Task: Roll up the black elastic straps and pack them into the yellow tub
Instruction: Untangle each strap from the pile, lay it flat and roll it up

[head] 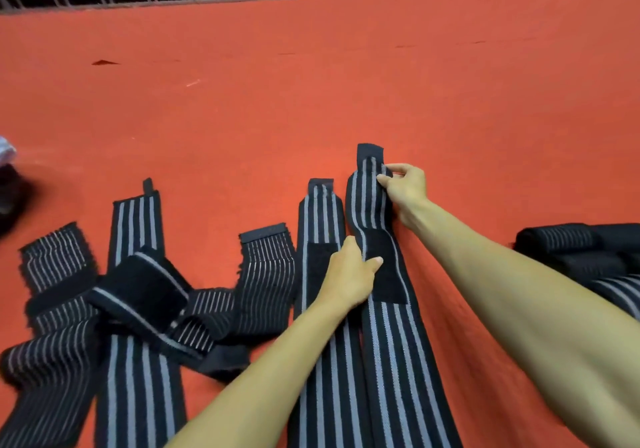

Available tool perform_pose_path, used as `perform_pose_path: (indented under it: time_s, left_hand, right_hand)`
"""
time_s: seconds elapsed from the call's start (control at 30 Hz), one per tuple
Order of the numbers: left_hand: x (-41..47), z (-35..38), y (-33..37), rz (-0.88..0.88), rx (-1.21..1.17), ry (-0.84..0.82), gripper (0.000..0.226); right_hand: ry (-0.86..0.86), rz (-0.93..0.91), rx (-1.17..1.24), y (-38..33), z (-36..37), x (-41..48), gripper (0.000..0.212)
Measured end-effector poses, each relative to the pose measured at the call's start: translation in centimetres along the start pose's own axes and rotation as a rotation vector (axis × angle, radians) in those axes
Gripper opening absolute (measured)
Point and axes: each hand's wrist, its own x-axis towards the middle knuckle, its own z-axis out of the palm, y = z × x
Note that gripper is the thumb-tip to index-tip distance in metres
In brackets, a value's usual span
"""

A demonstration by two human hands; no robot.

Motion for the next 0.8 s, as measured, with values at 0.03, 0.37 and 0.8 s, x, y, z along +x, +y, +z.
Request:
perform_pose_path:
  time_s: [0.03,0.37,0.8]
  left_hand:
    - [0.0,0.0,-0.1,0.003,0.003,0.016,0.031]
    - [-8.7,-3.6,-2.5,0.195,0.115,0.079,0.03]
    - [-17.9,-5.9,-5.4,-0.115,0.568,-0.021,0.049]
  right_hand:
    - [-0.008,0.021,-0.013,0.2,-0.1,-0.1,0.027]
    - [-0.144,0.037,-0.345,1.6,-6.6,-9.0,0.017]
    - [-0.621,0.306,-0.747,0.4,-14.3,-24.5,0.039]
